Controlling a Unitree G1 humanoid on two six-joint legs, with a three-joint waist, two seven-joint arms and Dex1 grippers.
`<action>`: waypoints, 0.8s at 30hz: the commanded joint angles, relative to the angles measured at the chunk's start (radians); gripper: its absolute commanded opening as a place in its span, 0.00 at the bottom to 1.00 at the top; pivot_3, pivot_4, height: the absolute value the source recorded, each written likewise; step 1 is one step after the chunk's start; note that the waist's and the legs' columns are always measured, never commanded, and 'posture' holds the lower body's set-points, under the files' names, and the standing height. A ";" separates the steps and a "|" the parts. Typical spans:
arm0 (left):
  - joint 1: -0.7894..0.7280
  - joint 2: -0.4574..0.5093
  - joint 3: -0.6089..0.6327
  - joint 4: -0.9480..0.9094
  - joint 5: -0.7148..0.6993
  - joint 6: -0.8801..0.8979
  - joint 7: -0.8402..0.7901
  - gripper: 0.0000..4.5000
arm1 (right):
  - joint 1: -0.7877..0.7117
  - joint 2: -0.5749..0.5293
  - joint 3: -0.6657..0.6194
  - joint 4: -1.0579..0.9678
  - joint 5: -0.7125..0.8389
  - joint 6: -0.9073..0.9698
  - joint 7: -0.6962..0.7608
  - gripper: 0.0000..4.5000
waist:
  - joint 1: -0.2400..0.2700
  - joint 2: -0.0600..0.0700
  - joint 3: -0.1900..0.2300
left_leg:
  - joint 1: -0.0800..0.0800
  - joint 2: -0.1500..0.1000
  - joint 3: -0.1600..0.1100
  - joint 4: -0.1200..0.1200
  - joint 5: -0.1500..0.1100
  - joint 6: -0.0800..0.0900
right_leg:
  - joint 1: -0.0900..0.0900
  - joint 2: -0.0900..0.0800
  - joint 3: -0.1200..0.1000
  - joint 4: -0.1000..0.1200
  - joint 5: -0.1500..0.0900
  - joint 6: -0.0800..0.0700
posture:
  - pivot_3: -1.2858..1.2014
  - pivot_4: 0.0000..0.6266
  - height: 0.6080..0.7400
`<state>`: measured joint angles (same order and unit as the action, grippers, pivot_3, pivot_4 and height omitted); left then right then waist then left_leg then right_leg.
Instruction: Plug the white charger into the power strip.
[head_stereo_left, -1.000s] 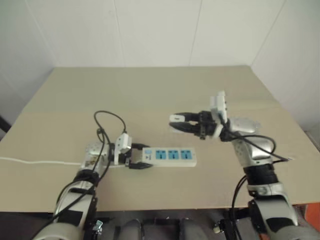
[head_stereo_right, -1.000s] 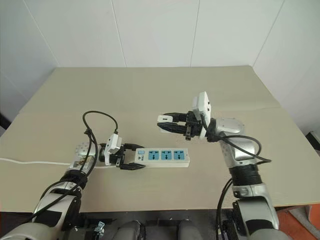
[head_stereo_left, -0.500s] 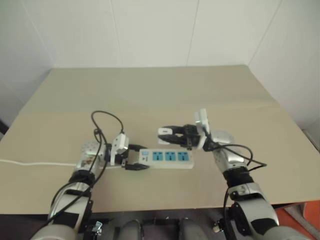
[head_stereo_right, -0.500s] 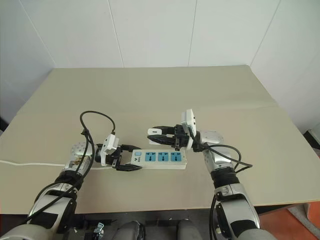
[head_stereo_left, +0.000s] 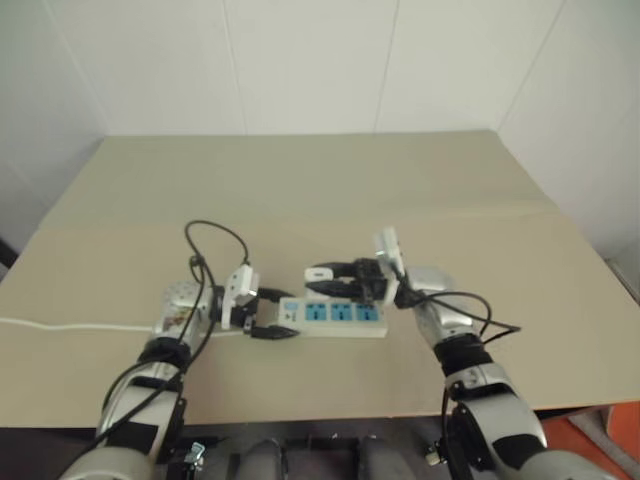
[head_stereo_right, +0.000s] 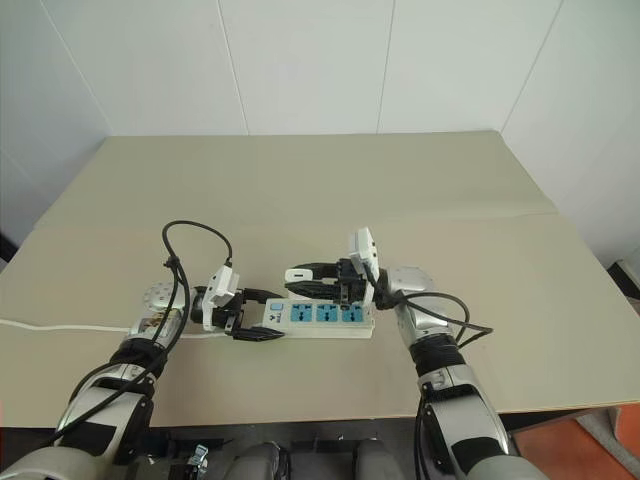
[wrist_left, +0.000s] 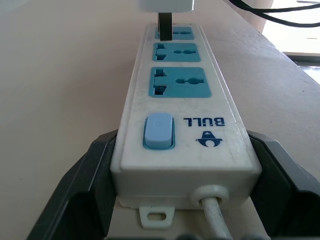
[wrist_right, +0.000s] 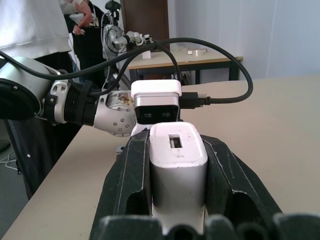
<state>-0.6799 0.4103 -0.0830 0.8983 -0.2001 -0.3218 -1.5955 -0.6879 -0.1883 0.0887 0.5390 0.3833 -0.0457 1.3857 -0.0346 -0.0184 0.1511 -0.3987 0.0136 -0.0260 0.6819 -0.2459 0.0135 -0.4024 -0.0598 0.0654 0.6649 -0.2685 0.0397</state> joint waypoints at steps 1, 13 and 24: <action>0.022 -0.007 -0.040 -0.006 0.041 0.024 0.000 0.73 | -0.020 0.009 0.000 0.006 -0.004 -0.025 0.012 0.25 | 0.000 0.000 0.000 | 0.000 0.000 0.000 0.000 0.000 0.000 | 0.000 0.000 0.000 0.000 0.000 0.000 | 0.52 0.24 1.00; 0.010 -0.002 -0.042 -0.005 0.046 0.028 -0.002 0.73 | -0.035 0.024 -0.002 0.087 -0.031 -0.050 -0.012 0.25 | 0.001 0.000 0.000 | 0.000 0.000 0.000 0.000 0.000 0.000 | 0.000 0.000 0.000 0.000 0.000 0.000 | 0.52 0.24 1.00; 0.011 0.001 -0.041 -0.011 0.043 0.032 -0.006 0.73 | -0.045 0.012 -0.013 0.120 -0.031 -0.052 -0.009 0.25 | 0.001 0.000 0.000 | 0.000 0.000 0.000 0.000 0.000 0.000 | 0.000 0.000 0.000 0.000 0.000 0.000 | 0.52 0.24 1.00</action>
<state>-0.6762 0.4096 -0.0842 0.8841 -0.2000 -0.3020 -1.5921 -0.7153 -0.1711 0.0972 0.6655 0.3462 -0.0797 1.3731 -0.0335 -0.0182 0.1512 -0.3986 0.0134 -0.0264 0.6817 -0.2459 0.0134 -0.4023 -0.0600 0.0654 0.6647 -0.2685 0.0397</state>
